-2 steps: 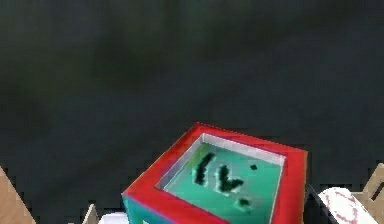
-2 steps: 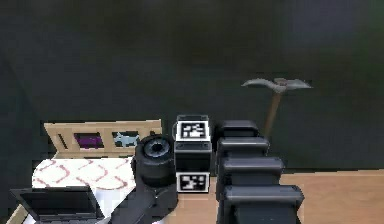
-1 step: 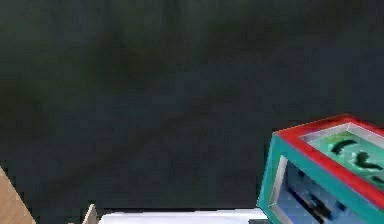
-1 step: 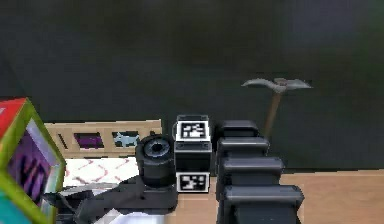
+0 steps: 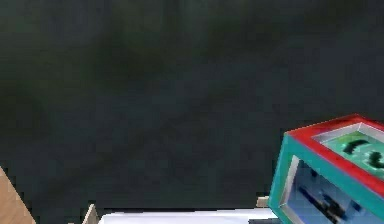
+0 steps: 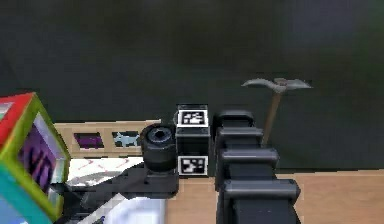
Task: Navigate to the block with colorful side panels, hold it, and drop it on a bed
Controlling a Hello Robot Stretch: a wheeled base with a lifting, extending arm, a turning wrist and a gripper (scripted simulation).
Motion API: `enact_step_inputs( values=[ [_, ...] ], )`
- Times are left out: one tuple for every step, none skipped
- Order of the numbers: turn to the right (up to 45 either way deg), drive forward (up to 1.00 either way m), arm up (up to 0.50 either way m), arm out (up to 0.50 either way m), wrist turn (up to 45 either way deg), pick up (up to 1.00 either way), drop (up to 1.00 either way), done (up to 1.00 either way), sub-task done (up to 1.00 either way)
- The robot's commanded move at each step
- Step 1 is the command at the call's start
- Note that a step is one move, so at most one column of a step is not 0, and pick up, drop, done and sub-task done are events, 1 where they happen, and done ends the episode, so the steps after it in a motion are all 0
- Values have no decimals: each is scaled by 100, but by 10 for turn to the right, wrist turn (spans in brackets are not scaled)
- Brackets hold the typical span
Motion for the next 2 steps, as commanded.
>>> enact_step_inputs(
  values=[
    [0, 0, -40, 0, 0, 0, 0, 0, 0],
    [0, 0, -32, 0, 0, 0, 0, 0, 0]
  ],
)
